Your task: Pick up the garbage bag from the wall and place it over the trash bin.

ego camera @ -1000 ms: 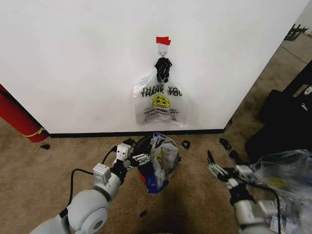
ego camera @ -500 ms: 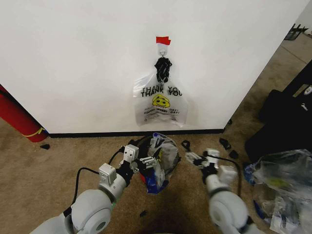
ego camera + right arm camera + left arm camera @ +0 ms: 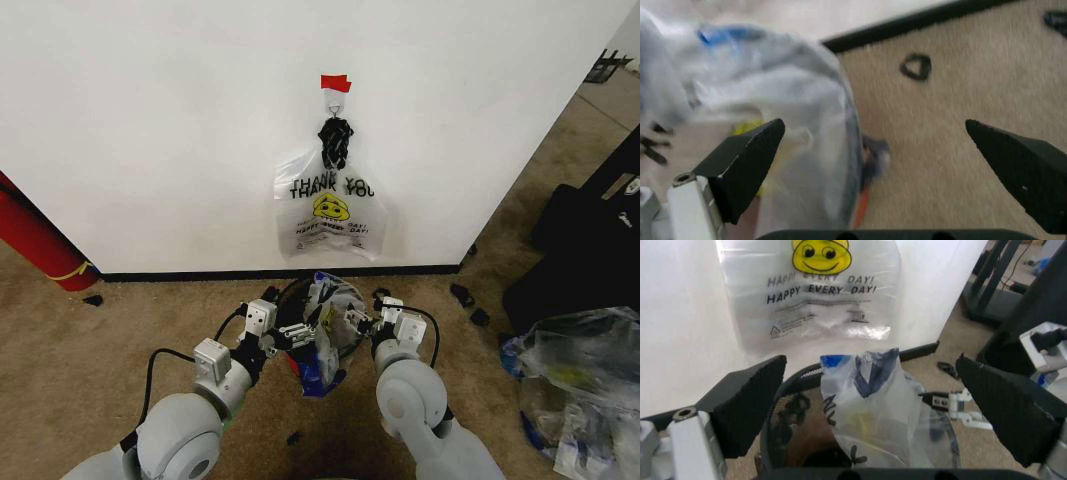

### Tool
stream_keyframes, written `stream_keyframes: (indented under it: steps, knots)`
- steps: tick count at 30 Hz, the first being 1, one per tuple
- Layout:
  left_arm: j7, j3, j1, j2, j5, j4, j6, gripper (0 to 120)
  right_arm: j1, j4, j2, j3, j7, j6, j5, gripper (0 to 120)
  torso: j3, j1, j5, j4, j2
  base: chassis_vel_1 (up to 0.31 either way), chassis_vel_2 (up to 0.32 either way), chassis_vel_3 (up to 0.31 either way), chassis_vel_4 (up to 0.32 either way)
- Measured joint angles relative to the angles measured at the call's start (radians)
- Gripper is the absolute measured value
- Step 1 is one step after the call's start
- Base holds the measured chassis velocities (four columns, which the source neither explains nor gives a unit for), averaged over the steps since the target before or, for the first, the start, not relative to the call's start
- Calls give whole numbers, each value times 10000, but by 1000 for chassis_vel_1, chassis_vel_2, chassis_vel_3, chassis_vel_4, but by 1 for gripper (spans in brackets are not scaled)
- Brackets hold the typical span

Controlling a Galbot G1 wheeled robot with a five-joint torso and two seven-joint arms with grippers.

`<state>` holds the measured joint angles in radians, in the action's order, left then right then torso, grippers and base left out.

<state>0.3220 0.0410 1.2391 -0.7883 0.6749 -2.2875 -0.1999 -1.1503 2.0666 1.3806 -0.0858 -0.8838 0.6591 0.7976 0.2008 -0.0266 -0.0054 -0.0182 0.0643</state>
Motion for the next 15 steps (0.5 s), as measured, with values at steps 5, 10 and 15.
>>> stream_keyframes:
  steps: [5,10,15]
  knots:
    - [8,4,17,-91,16,36,18,100,233,-100,280,-2,-737,350,1024,100,0,0,0,1,0,0,0,0,0]
    - [27,2,-26,-138,33,77,8,100,426,-348,589,43,-1198,471,1447,100,0,0,1,1,0,0,0,0,0]
    - [45,-5,-42,-140,36,99,-7,100,616,-613,723,65,-1526,532,1714,100,0,0,0,1,0,0,0,0,0]
